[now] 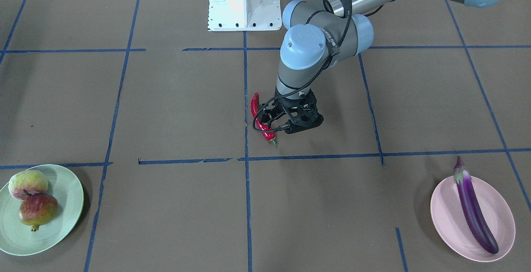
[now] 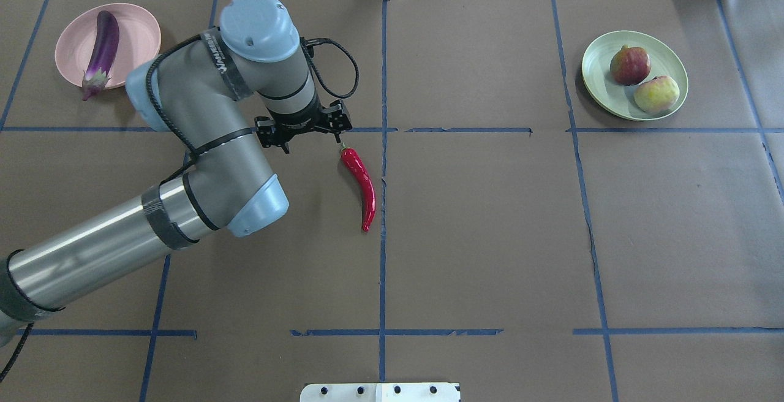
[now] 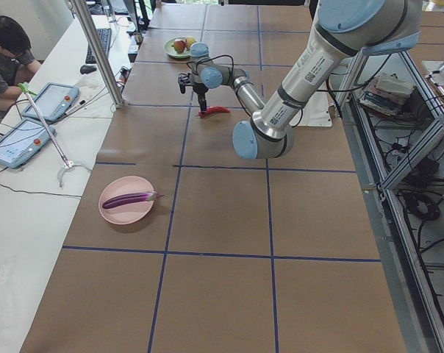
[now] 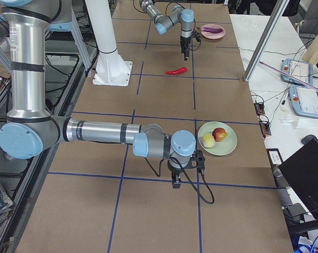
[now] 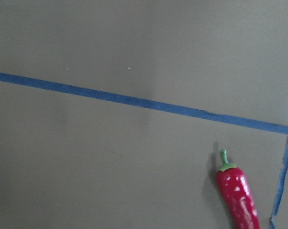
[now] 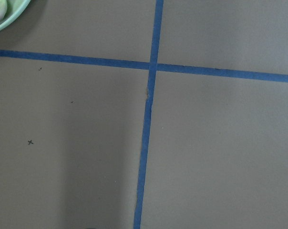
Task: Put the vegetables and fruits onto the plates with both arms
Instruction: 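Move the left gripper down to the red chili pepper, then close the left gripper on the chili pepper and lift it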
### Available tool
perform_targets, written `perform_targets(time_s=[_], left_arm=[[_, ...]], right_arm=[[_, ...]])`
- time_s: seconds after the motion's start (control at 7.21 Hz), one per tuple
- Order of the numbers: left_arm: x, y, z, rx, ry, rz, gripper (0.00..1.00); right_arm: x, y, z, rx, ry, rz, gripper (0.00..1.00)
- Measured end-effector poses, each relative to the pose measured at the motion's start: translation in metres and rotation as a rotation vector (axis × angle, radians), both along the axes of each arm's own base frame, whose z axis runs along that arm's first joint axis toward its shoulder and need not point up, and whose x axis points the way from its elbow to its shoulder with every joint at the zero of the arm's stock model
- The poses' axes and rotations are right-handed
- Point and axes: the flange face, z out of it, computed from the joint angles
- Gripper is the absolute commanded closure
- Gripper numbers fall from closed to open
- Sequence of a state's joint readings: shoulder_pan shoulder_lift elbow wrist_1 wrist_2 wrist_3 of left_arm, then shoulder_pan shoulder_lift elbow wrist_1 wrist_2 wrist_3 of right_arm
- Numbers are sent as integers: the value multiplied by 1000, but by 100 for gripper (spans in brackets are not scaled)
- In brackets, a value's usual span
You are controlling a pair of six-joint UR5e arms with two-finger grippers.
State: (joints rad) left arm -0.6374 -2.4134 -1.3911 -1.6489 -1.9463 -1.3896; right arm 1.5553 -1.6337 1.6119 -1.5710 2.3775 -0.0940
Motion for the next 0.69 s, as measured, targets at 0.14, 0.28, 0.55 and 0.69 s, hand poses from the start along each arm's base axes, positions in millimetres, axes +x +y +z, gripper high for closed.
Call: perform_targets(time_s=[0.14,0.28,0.55,0.69], left_arm=[[25,2,1,-4,-17,-16,5],[43,7,4,-6,-25,-21,17],[62,13,8,-17,-38,-19,74],[65,13,8,-19,-41,-18,97]], right_arm=[[0,0,-1,2,0,0,0],[0,0,0,2,0,-1,0],[-1,-1,-2,3,0,-1,0],[-1,-1,-2,4,0,-1,0]])
